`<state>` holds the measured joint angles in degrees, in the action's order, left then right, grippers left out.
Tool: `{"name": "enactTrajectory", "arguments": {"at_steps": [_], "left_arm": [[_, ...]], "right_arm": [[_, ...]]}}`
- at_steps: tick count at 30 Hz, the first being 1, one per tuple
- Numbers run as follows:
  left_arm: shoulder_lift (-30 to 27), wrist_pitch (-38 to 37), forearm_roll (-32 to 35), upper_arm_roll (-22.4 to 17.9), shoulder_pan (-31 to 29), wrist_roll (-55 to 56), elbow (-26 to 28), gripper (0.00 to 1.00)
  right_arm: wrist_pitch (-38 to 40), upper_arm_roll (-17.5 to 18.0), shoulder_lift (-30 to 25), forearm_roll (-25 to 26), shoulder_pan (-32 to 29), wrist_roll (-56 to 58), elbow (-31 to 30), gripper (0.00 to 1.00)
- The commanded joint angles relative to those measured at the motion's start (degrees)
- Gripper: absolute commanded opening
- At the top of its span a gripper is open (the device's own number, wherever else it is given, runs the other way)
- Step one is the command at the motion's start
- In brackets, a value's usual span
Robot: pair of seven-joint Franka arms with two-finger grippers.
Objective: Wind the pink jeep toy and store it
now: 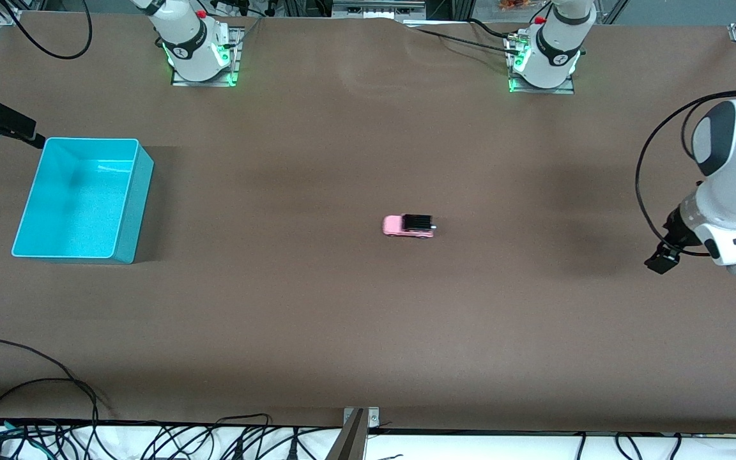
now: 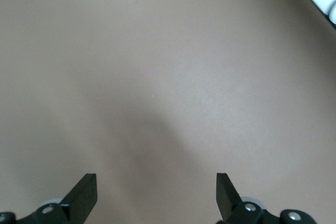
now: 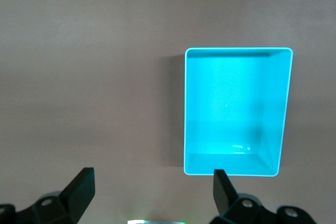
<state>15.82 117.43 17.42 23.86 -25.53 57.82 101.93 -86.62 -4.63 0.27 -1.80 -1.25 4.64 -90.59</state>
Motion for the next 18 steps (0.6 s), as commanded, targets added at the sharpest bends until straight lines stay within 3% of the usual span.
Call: {"name": "enactTrajectory", "arguments": {"at_steps": [1,6,12,18], "left_arm": [[-0.6,-5.1,0.7,0.0,-0.9,-14.9,-4.5,1.00],[-0.6,-9.1,-0.1,0.0,-1.3,-27.2,-7.6,1.00],[-0.6,-11.2,-6.7,0.1,-3.4,-36.1,-11.6,1.00],[-0.5,-13.1,-7.0,0.4,-3.1,-46.2,-14.9,1.00]], "right_arm": [[0.5,-0.2,0.2,0.6,0.2,0.5,1.0,1.00],[0.6,-0.1,0.2,1.6,0.3,1.4,1.0,1.00],[0.6,-0.1,0.1,1.9,0.3,2.5,1.0,1.00],[0.6,0.0,0.1,1.9,0.3,2.5,1.0,1.00]]}}
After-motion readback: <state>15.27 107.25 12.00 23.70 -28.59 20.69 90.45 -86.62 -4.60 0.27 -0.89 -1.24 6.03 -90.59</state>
